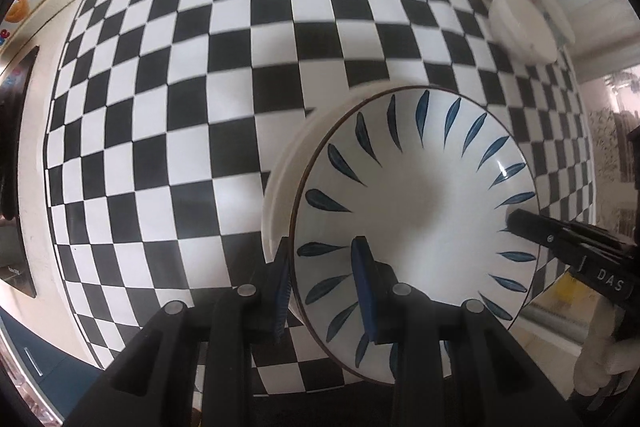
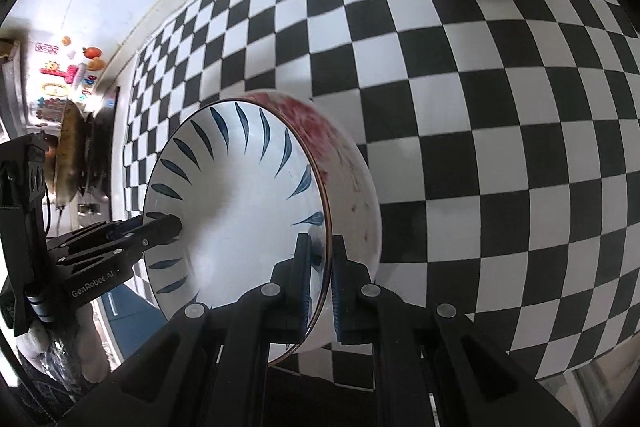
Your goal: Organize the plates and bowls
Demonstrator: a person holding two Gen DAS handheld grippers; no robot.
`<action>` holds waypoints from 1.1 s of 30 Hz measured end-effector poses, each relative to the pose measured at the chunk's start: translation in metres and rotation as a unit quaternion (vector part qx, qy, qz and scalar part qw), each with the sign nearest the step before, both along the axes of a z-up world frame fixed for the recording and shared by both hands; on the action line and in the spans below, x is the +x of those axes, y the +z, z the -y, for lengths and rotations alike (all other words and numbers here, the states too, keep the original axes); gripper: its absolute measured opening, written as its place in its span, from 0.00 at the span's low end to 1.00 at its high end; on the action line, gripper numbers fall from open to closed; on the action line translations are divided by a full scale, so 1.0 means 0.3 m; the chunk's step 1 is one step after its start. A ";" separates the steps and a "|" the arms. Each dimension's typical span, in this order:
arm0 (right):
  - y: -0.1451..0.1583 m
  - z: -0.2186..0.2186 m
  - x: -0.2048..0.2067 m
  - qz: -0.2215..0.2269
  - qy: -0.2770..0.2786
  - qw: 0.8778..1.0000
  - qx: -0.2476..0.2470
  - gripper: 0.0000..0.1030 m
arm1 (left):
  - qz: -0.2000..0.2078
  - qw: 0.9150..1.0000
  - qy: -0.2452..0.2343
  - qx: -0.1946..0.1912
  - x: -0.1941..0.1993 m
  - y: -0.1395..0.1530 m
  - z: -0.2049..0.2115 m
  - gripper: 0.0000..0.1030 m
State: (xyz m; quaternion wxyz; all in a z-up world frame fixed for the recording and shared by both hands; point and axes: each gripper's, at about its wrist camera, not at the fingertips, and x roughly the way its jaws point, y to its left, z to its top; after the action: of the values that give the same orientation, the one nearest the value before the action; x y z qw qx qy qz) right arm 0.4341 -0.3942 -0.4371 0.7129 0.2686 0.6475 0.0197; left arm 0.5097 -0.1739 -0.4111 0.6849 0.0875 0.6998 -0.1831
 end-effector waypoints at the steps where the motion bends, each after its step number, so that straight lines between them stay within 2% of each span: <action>1: -0.011 -0.001 -0.002 -0.003 0.001 1.000 -0.002 0.10 | -0.004 1.000 -0.001 0.003 -0.003 -0.013 0.004 0.25; 21: -0.048 -0.025 0.040 -0.016 0.010 0.999 -0.035 0.10 | -0.018 0.999 -0.004 0.037 0.010 -0.085 0.081 0.25; 33: -0.069 -0.009 0.061 -0.050 -0.001 0.999 -0.010 0.13 | -0.015 0.999 0.004 0.046 0.011 -0.066 0.071 0.26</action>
State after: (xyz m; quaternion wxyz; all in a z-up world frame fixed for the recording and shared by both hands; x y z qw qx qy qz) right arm 0.4525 -0.3916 -0.4579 0.6821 0.2628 0.6824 -0.0014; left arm 0.5129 -0.1951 -0.4308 0.6701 0.1133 0.7183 -0.1487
